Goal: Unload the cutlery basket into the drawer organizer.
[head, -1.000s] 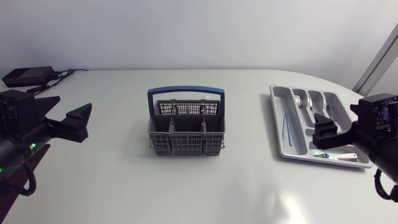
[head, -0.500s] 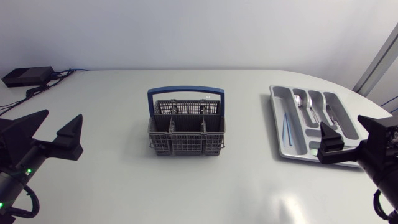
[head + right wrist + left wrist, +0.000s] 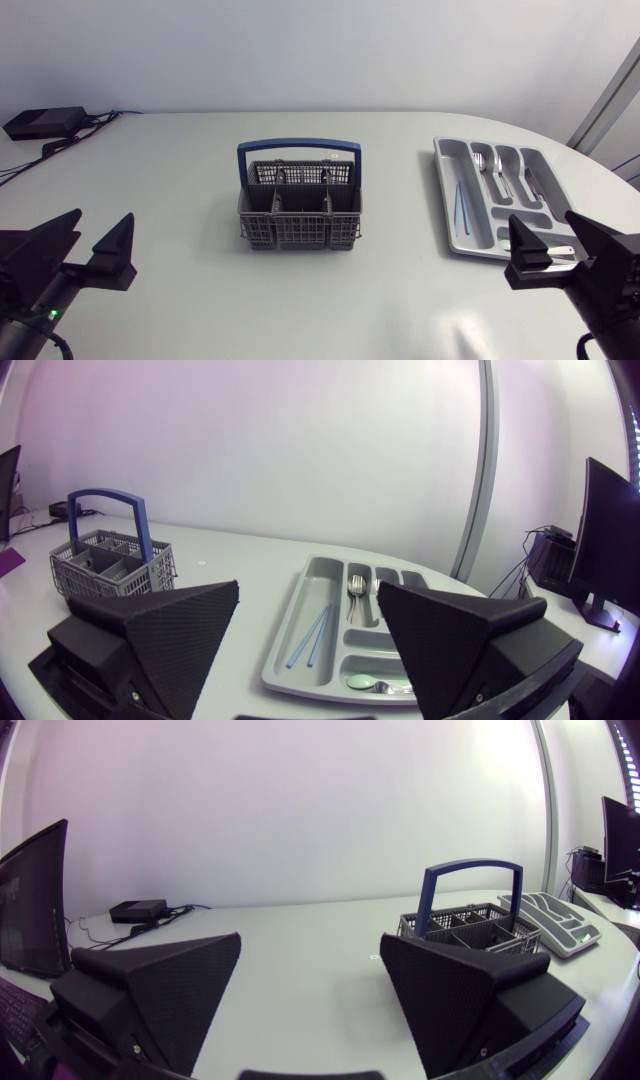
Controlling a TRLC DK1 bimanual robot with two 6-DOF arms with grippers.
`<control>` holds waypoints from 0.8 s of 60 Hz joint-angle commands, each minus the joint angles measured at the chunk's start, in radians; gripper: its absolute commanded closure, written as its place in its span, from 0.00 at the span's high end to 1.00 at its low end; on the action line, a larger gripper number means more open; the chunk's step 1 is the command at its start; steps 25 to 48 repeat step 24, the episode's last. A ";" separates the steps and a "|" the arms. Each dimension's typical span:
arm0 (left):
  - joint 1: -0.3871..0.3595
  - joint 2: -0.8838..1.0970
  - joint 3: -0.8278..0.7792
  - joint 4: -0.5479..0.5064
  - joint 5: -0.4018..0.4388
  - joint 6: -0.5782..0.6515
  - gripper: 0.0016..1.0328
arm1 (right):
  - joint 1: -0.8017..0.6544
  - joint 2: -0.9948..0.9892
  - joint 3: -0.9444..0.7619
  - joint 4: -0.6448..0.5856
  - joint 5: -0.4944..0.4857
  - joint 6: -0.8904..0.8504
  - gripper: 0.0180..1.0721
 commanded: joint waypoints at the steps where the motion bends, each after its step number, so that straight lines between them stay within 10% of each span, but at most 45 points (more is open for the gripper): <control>1: 0.011 -0.047 -0.043 -0.015 -0.005 -0.037 0.95 | -0.012 -0.046 -0.046 0.016 -0.016 0.055 0.95; 48: 0.013 -0.141 -0.091 -0.060 -0.005 -0.064 0.95 | -0.020 -0.113 -0.089 0.019 -0.041 0.093 0.95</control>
